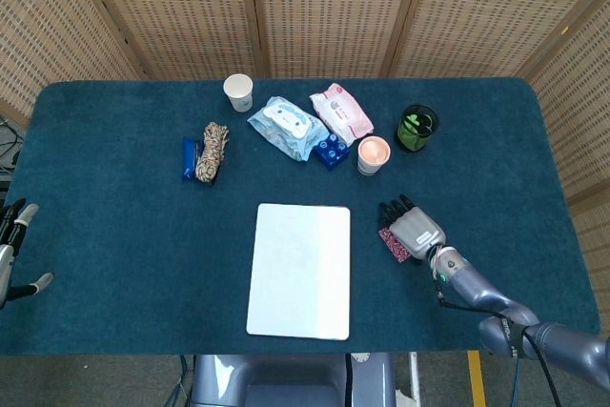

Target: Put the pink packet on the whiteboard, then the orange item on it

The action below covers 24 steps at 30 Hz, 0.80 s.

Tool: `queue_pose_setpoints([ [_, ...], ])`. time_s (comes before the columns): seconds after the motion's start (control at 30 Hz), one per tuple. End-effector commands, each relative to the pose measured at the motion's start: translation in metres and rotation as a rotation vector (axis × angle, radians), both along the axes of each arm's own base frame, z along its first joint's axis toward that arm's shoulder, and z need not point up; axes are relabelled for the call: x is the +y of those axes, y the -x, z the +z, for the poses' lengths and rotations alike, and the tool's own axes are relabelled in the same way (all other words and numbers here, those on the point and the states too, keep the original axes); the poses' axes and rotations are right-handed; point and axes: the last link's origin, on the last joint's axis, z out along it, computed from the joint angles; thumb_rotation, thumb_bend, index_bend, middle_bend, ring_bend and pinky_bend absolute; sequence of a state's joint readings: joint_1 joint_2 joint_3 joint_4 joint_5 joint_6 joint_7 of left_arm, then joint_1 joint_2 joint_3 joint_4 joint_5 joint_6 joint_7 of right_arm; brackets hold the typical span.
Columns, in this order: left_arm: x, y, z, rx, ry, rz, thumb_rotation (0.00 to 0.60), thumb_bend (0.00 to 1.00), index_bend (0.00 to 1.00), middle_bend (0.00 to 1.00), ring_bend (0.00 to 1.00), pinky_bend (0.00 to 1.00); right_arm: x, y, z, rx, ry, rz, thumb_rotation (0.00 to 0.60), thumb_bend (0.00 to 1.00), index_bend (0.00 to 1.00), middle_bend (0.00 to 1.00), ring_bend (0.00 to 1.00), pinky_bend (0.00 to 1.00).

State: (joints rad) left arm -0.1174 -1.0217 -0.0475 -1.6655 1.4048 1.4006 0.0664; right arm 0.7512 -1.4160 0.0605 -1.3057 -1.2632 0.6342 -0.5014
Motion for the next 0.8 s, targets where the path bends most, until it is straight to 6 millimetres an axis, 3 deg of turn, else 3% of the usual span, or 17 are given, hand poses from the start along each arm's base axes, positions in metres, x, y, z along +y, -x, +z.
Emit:
queue_pose_setpoints([
  [0.03,0.0002,0.0003,0.0001,-0.001,0.001,0.001,0.600,0.00,0.00,0.00,0.00,0.00,-0.0002,0.0017,-0.0019,0.001,0.003,-0.005,0.600,0.00,0.33,0.00,0.00,0.00],
  [0.13,0.0003,0.0006,0.0003,-0.003,0.002,0.003,0.600,0.00,0.00,0.00,0.00,0.00,-0.0004,0.0027,-0.0030,-0.003,0.006,-0.010,0.600,0.02,0.46,0.00,0.00,0.00],
  [0.27,0.0001,0.0007,0.0007,-0.006,0.003,0.003,0.600,0.00,0.00,0.00,0.00,0.00,0.0013,-0.0023,-0.0023,-0.047,0.016,-0.007,0.600,0.05,0.52,0.00,0.00,0.00],
  [0.8,-0.0011,0.0001,0.0011,-0.009,0.005,0.003,0.600,0.00,0.00,0.00,0.00,0.00,0.0026,-0.0026,0.0017,-0.126,0.037,0.009,0.600,0.05,0.54,0.00,0.00,0.00],
])
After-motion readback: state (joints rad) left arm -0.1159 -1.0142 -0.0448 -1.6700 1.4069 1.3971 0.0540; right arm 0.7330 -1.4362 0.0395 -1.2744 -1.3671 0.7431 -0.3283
